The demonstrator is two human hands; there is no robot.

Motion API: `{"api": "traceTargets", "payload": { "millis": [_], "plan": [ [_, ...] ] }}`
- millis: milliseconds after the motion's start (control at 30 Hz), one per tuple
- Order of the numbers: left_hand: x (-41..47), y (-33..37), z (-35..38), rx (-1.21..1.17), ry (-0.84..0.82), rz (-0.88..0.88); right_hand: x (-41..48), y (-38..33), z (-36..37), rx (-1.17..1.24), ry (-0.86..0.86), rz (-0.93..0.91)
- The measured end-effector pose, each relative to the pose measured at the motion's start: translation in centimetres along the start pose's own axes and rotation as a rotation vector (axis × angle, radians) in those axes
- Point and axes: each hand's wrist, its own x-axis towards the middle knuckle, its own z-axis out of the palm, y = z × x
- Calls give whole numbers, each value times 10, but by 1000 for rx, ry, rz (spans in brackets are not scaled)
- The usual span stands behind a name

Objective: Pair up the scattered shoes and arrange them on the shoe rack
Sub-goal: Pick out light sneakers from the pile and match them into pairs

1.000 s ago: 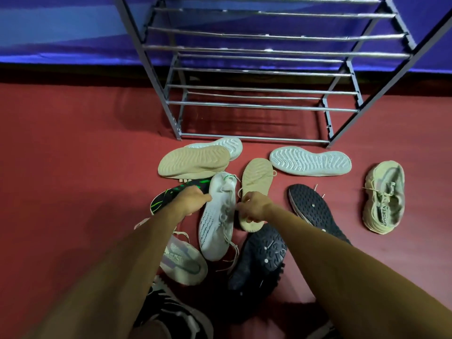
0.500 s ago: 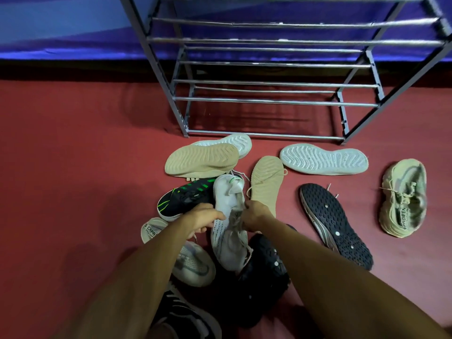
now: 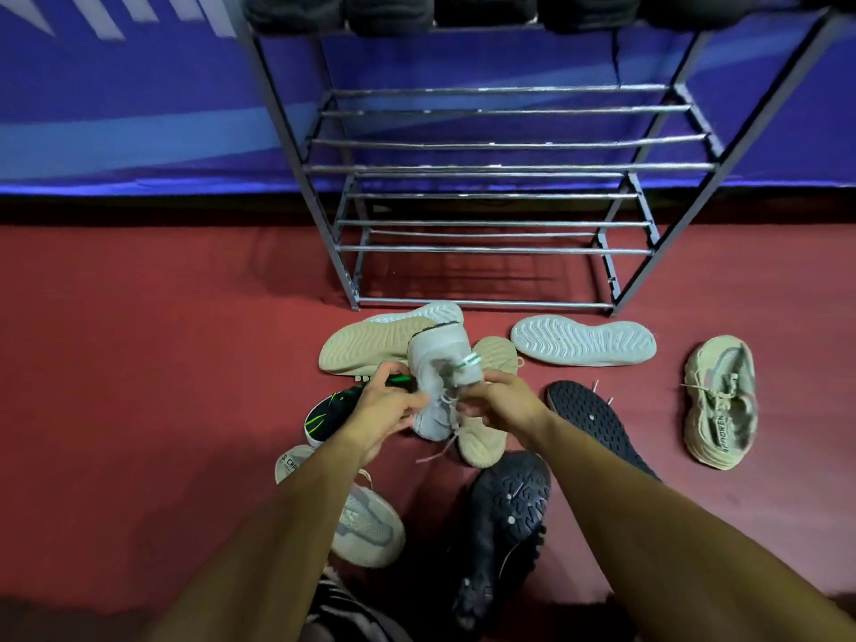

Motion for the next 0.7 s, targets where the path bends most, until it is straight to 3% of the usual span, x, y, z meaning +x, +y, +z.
{"api": "traceTargets", "payload": {
  "millis": [233,500,700],
  "plan": [
    [-20,22,20,-328,-3,26,-26,-10,-30,119,-53,-26],
    [-39,34,21,-155,-95,-77,-45,-13,-39,201,65,-173],
    [-56,53,21,-161,-55,12,-51,-22,-39,188,139,-240]
  ]
}}
